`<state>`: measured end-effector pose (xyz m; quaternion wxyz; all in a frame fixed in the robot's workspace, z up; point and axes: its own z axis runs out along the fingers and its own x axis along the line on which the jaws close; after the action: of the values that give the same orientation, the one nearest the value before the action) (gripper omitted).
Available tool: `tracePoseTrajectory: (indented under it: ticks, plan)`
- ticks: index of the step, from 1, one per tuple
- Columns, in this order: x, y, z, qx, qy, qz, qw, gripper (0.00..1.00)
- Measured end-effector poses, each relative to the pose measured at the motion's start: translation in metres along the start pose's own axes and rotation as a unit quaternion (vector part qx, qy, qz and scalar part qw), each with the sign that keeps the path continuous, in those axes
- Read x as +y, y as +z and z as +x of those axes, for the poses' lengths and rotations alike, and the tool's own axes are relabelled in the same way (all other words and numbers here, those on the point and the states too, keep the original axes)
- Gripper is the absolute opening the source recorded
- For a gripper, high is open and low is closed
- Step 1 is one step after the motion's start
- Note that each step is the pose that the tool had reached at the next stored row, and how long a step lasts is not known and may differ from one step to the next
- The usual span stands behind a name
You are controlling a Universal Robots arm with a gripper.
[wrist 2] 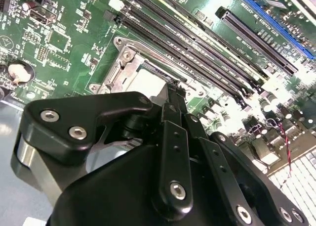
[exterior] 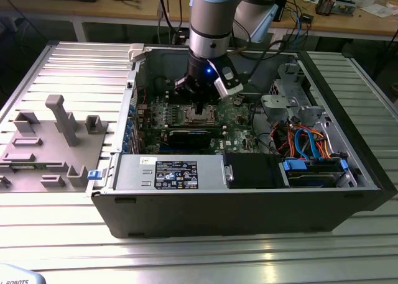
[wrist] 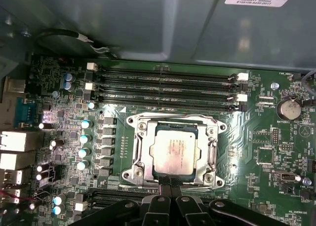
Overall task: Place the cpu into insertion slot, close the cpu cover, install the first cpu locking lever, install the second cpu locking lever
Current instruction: 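Install the second cpu locking lever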
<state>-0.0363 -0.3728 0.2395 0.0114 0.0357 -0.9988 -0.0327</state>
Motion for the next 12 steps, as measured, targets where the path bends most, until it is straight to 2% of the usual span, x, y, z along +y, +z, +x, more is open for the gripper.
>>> tracePoseTrajectory:
  ticks: [8,12]
  plan:
    - [0.0006,-0.0088,0.0002,0.0000,0.000,0.0000,1.00000,0.11]
    - [0.0007,-0.0095,0.0002,0.0000,0.000,0.0000,1.00000,0.11]
